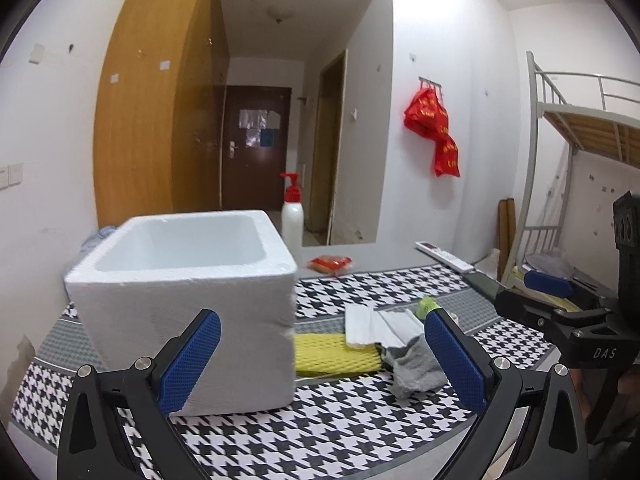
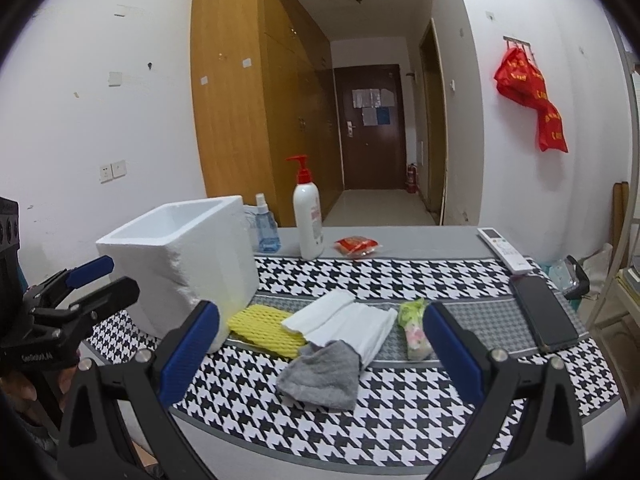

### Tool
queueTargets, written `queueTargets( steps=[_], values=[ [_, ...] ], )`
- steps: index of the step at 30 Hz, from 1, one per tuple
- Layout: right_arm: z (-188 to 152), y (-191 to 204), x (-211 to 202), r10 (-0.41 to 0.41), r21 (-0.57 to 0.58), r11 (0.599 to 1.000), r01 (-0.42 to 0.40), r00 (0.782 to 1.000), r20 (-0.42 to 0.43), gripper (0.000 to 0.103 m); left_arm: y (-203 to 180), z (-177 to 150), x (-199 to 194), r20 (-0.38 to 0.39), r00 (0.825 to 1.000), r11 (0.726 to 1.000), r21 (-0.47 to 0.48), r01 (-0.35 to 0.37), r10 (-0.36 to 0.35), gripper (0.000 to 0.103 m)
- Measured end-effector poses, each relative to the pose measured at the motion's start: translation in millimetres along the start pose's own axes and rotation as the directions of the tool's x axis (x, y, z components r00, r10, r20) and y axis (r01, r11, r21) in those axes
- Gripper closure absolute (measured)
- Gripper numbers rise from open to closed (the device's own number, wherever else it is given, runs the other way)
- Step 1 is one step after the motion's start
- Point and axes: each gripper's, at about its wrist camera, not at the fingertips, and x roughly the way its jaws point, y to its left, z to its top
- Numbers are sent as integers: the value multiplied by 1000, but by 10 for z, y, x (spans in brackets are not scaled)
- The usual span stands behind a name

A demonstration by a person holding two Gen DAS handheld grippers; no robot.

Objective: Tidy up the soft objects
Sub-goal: 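Move both tools toward the grey sock and green snack packet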

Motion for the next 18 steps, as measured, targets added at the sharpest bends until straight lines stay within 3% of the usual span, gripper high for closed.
queueTargets(
  steps=[18],
  values=[
    [-126, -404, 53, -70, 49, 996, 73, 996, -61, 0, -446, -123, 402, -111, 990, 994, 43, 96, -91, 1]
  ],
)
